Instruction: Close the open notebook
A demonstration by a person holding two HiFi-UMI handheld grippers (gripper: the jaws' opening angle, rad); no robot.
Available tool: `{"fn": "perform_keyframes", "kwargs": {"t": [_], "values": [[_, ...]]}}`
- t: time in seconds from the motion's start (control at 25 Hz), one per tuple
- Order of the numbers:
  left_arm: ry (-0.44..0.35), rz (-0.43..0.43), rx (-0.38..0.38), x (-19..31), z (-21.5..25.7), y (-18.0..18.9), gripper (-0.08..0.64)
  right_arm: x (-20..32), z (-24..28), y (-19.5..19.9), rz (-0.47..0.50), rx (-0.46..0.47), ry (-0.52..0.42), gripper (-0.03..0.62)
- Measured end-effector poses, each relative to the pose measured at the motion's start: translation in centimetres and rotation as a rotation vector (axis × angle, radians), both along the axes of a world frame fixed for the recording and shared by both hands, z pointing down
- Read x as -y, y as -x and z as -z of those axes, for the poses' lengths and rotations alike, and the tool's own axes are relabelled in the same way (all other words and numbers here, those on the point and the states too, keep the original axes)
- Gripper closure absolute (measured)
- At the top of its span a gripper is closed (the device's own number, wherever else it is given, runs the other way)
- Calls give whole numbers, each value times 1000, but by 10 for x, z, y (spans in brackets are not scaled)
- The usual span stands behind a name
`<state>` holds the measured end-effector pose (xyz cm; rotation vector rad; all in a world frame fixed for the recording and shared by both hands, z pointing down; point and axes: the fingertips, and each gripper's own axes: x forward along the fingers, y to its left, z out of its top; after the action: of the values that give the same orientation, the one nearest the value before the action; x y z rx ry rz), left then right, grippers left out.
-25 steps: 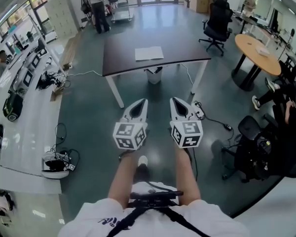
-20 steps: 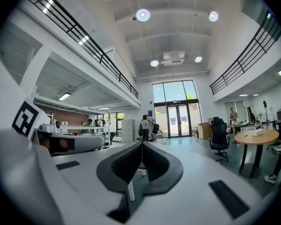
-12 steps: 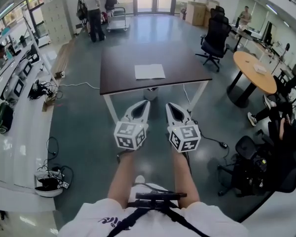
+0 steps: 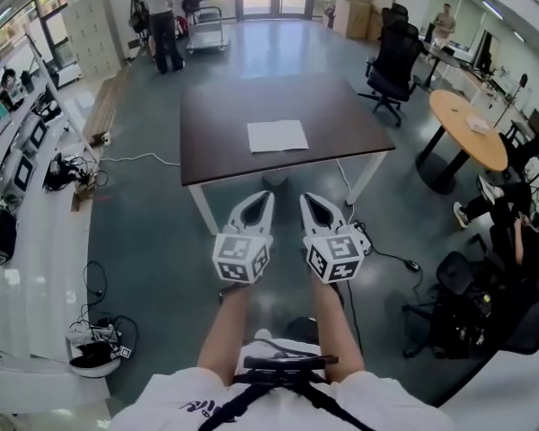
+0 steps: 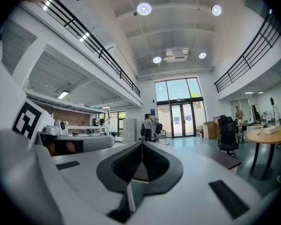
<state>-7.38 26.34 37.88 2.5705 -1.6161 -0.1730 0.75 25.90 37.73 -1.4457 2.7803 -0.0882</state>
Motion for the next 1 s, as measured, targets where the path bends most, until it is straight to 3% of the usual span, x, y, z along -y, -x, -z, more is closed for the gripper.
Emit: {"fn": "perform_keyframes", "kwargs": {"t": [0.36, 0.76, 1.0], "values": [[19, 64, -11, 100, -14, 7, 551, 98, -15, 0, 31, -15, 27, 588], [-56, 103, 42, 246, 24, -43, 551, 265, 20, -53, 69, 11, -8, 588], [-34, 165, 54, 314, 15, -57, 551, 336, 6, -71, 114, -33, 20, 588]]}}
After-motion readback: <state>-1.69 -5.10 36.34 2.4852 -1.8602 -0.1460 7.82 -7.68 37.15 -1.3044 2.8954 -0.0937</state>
